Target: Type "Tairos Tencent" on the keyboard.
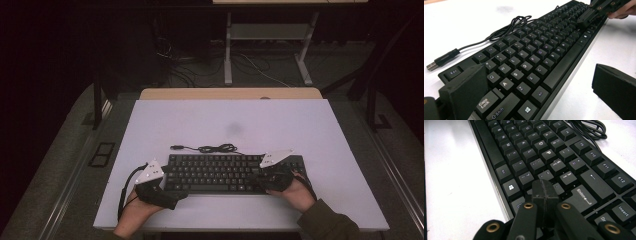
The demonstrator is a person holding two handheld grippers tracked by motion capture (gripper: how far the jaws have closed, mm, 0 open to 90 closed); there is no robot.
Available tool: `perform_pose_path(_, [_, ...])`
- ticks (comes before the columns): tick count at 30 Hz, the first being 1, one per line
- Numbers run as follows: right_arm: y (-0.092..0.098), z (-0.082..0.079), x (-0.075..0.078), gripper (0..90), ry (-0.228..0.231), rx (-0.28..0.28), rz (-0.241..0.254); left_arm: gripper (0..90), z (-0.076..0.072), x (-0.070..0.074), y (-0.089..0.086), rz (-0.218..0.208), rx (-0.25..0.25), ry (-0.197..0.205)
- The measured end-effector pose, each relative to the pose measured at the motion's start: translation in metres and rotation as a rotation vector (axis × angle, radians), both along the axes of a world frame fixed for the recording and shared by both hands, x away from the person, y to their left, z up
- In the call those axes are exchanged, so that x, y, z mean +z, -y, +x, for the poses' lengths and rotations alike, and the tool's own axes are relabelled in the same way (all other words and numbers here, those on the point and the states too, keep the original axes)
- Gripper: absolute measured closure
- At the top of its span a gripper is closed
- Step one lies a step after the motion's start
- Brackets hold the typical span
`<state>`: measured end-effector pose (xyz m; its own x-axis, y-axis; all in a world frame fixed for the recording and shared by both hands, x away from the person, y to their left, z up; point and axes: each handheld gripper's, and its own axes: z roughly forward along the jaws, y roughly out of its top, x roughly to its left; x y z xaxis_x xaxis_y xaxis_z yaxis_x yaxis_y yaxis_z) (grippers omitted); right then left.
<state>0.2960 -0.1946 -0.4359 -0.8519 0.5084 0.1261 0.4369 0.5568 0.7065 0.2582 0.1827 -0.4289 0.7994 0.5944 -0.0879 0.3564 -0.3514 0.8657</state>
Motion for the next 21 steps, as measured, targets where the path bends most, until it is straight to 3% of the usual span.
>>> perform_pose_path(21, [0.000, 0.000, 0.000, 89.3, -0.007, -0.004, 0.007, 0.0, 0.020, 0.016, 0.021, 0.017, -0.016, 0.020])
